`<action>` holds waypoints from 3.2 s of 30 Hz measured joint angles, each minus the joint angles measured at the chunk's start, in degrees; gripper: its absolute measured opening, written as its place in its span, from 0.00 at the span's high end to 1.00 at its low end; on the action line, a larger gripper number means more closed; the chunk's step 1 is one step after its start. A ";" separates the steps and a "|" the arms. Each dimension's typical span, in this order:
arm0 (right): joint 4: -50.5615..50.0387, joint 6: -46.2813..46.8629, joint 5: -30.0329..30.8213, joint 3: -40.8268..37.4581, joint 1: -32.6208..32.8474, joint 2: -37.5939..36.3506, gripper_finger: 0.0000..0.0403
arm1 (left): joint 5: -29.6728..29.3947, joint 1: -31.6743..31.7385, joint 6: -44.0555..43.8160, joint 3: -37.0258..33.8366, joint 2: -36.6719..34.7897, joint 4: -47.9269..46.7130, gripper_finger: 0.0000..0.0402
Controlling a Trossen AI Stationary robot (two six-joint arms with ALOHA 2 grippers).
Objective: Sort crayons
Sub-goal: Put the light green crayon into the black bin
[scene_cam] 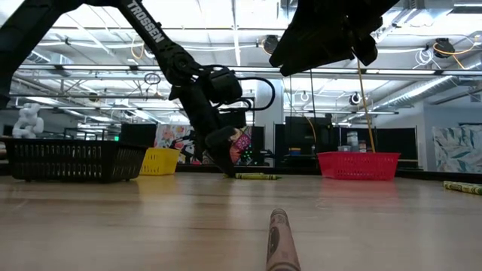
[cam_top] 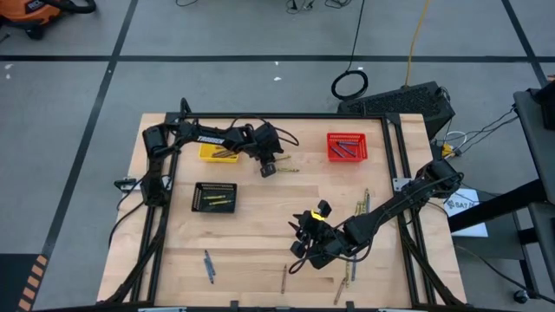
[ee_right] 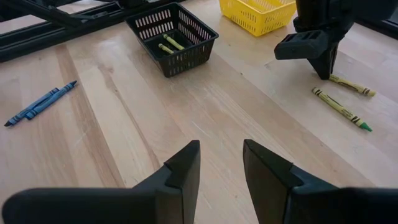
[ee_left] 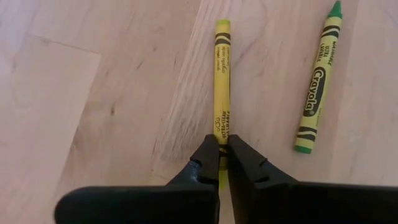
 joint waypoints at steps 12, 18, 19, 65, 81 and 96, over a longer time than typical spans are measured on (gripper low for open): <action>-3.86 4.40 -0.02 0.00 0.00 0.00 0.73 | -0.13 -1.35 3.53 -0.22 -6.81 -9.29 1.00; -4.05 4.72 0.01 0.00 0.02 0.00 0.73 | 0.08 -3.87 4.72 -0.22 -10.85 -13.59 1.00; -4.19 4.72 0.00 0.00 0.02 0.00 0.73 | 0.11 -4.42 5.23 -0.20 -11.39 -14.91 1.00; -5.20 9.42 0.02 0.00 0.35 0.00 0.73 | -5.56 -27.93 -13.16 -3.03 -41.17 -52.00 1.00; -4.70 12.22 0.04 0.00 2.27 0.00 0.73 | -9.59 -32.06 -25.89 -25.23 -52.69 -42.27 1.00; -4.72 13.48 0.09 0.00 2.25 0.00 0.73 | -9.42 -32.04 -26.93 -31.34 -52.78 -32.59 0.96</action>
